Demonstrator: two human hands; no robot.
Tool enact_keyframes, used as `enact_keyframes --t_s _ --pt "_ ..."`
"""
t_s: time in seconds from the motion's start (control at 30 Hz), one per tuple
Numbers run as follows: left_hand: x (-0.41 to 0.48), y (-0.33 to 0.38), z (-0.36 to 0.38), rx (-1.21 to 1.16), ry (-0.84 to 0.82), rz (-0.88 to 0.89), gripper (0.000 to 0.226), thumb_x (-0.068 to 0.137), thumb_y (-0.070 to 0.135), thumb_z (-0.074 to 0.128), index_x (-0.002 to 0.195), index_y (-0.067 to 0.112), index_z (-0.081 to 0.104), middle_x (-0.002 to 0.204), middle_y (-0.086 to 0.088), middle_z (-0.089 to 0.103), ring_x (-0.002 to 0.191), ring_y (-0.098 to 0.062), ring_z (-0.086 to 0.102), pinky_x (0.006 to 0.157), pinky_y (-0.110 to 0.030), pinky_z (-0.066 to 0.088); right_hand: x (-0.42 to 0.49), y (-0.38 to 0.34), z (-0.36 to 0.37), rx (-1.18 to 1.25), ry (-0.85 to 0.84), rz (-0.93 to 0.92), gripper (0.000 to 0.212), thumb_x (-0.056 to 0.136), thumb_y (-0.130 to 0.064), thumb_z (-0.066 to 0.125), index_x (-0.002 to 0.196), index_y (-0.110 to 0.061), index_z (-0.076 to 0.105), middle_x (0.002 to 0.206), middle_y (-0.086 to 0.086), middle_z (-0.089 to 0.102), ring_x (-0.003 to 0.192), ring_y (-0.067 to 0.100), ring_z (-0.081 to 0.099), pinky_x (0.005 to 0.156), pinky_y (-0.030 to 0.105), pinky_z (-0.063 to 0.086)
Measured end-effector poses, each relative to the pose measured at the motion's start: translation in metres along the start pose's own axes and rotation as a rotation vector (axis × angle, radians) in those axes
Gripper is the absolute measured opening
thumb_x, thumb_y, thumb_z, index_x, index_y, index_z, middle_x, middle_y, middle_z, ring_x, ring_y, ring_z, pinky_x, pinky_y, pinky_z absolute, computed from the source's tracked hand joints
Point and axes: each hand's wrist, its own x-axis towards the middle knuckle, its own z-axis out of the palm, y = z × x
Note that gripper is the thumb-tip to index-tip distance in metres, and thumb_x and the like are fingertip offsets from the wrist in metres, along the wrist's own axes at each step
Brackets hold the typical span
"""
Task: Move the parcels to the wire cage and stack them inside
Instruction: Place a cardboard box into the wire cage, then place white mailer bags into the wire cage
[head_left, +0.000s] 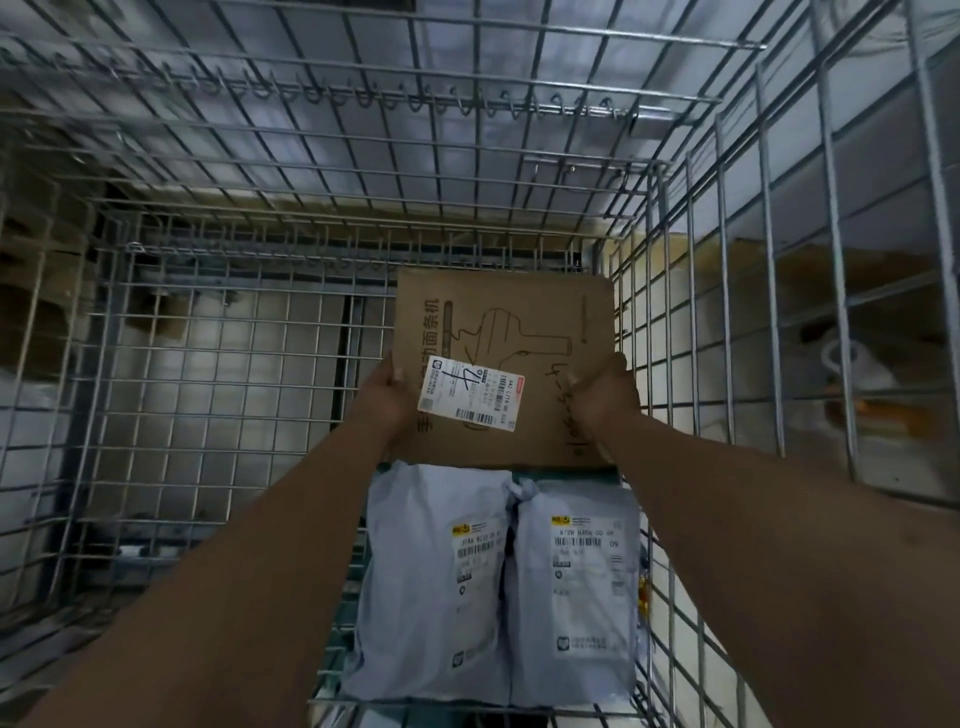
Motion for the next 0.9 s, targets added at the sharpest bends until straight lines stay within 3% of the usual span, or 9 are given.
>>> enact_keyframes --t_s 0.1,0.2,0.3,0.4,0.5,0.57,0.73,0.83,0.9 --pt "-0.007 0.008 -0.004 0.074 -0.033 0.038 0.048 0.110 0.025 0.037 0.156 0.038 0.041 0.140 -0.004 0.062 0.110 -0.022 0.057 0.092 -0.030 0.047 -0.009 0.000 -0.001 -0.042 -0.008 -0.008 0.077 0.104 -0.025 0.062 0.163 -0.007 0.016 0.159 0.020 0.039 0.142 0.038 0.044 0.116 0.049 0.043" --pt "-0.028 0.019 -0.012 0.072 0.043 0.088 0.051 0.104 0.030 0.052 0.154 0.034 0.045 0.125 0.006 0.060 0.106 -0.019 0.057 0.083 -0.026 0.048 -0.027 -0.010 -0.002 -0.111 0.072 -0.070 0.067 0.101 -0.021 0.063 0.157 -0.006 0.030 0.148 0.022 0.044 0.133 0.039 0.050 0.108 0.045 0.050" --pt "-0.055 0.039 -0.018 -0.025 0.126 0.148 0.040 0.102 0.020 0.058 0.143 0.022 0.059 0.121 0.001 0.067 0.107 -0.018 0.064 0.090 -0.028 0.051 -0.054 -0.034 -0.007 -0.105 0.047 -0.154 0.055 0.100 -0.024 0.061 0.149 -0.005 0.046 0.135 0.020 0.058 0.116 0.034 0.062 0.087 0.036 0.057" --pt "-0.092 0.065 -0.030 -0.123 0.081 0.164 0.030 0.103 0.012 0.058 0.131 0.017 0.069 0.102 0.006 0.069 0.087 -0.006 0.064 0.075 -0.011 0.049 -0.092 -0.066 -0.009 -0.077 -0.115 -0.224 0.054 0.100 -0.030 0.062 0.150 -0.012 0.052 0.115 0.006 0.067 0.081 0.010 0.062 0.057 0.016 0.043" --pt "-0.133 0.086 -0.048 -0.157 0.043 0.153 0.016 0.101 0.014 0.065 0.106 0.025 0.075 0.092 0.012 0.069 0.078 0.001 0.062 0.071 -0.013 0.050 -0.132 -0.092 -0.011 0.000 -0.214 -0.276 0.051 0.098 -0.031 0.067 0.145 -0.015 0.058 0.126 0.005 0.070 0.095 0.018 0.067 0.075 0.028 0.056" --pt "-0.161 0.095 -0.062 -0.183 -0.006 0.134 0.023 0.099 0.009 0.066 0.089 0.028 0.071 0.086 0.013 0.069 0.073 0.002 0.061 0.061 -0.012 0.049 -0.161 -0.106 -0.016 0.025 -0.257 -0.299 0.044 0.096 -0.032 0.071 0.137 -0.016 0.064 0.123 0.007 0.072 0.101 0.019 0.067 0.085 0.033 0.056" --pt "-0.246 0.102 -0.114 -0.223 -0.075 0.089 0.016 0.098 0.004 0.067 0.109 0.012 0.074 0.094 -0.001 0.073 0.078 -0.009 0.066 0.053 -0.012 0.050 -0.252 -0.125 -0.036 0.155 -0.343 -0.305 0.017 0.098 -0.018 0.071 0.111 -0.008 0.074 0.106 0.011 0.074 0.099 0.026 0.069 0.086 0.038 0.056" --pt "-0.300 0.100 -0.152 -0.181 -0.118 0.082 0.019 0.102 0.005 0.060 0.096 0.020 0.070 0.089 -0.001 0.071 0.076 -0.013 0.064 0.049 -0.013 0.049 -0.319 -0.138 -0.054 0.176 -0.408 -0.283 0.021 0.100 -0.012 0.066 0.118 0.000 0.071 0.114 0.023 0.072 0.090 0.025 0.065 0.078 0.036 0.057" --pt "-0.338 0.100 -0.180 -0.169 -0.129 0.091 0.020 0.103 0.008 0.061 0.095 0.023 0.071 0.094 -0.002 0.072 0.080 -0.015 0.065 0.059 -0.020 0.050 -0.367 -0.147 -0.068 0.221 -0.456 -0.248 0.027 0.102 -0.009 0.062 0.126 0.001 0.067 0.108 0.019 0.068 0.091 0.024 0.064 0.080 0.034 0.058"
